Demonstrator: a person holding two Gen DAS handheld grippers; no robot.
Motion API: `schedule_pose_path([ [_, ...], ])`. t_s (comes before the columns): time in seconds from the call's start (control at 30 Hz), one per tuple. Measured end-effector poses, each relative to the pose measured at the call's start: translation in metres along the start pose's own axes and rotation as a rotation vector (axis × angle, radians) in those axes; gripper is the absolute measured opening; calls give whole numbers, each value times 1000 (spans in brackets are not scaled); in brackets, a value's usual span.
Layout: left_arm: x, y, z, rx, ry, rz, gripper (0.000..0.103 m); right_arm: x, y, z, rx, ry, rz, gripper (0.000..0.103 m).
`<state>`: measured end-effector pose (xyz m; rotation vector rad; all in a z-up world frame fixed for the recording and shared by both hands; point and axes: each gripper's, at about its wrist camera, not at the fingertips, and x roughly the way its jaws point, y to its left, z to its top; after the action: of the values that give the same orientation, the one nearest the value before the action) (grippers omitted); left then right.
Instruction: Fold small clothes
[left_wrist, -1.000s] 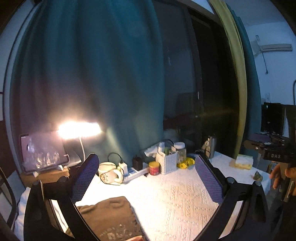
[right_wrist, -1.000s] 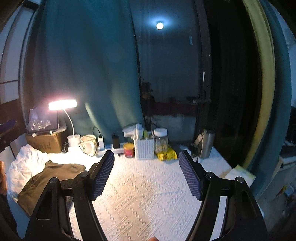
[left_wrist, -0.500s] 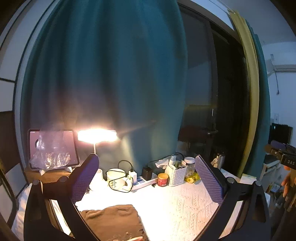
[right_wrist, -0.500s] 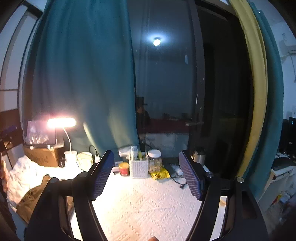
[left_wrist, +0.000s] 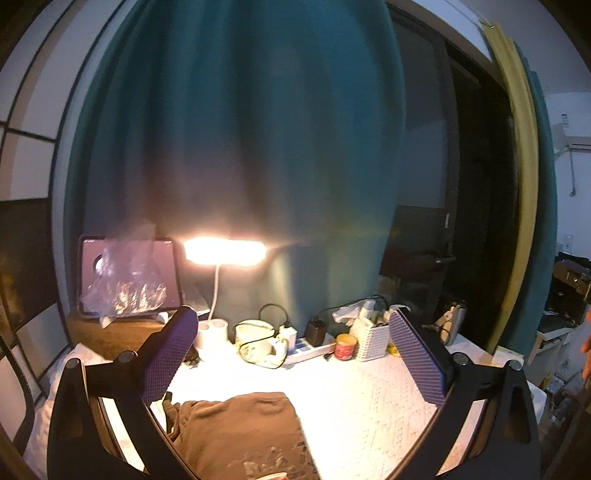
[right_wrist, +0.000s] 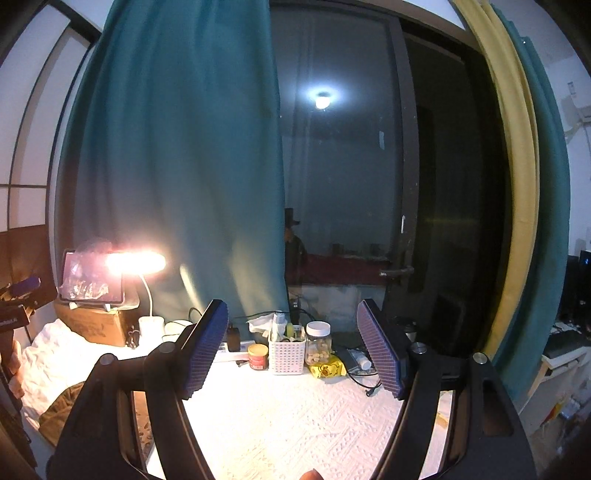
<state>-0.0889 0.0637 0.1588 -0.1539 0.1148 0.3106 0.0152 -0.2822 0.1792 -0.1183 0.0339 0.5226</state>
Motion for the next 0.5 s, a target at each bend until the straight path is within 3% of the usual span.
schedule_pose_path([
  [0.5, 6, 11, -9, 9, 17, 47, 102, 32, 0, -18, 16, 93, -9, 76],
])
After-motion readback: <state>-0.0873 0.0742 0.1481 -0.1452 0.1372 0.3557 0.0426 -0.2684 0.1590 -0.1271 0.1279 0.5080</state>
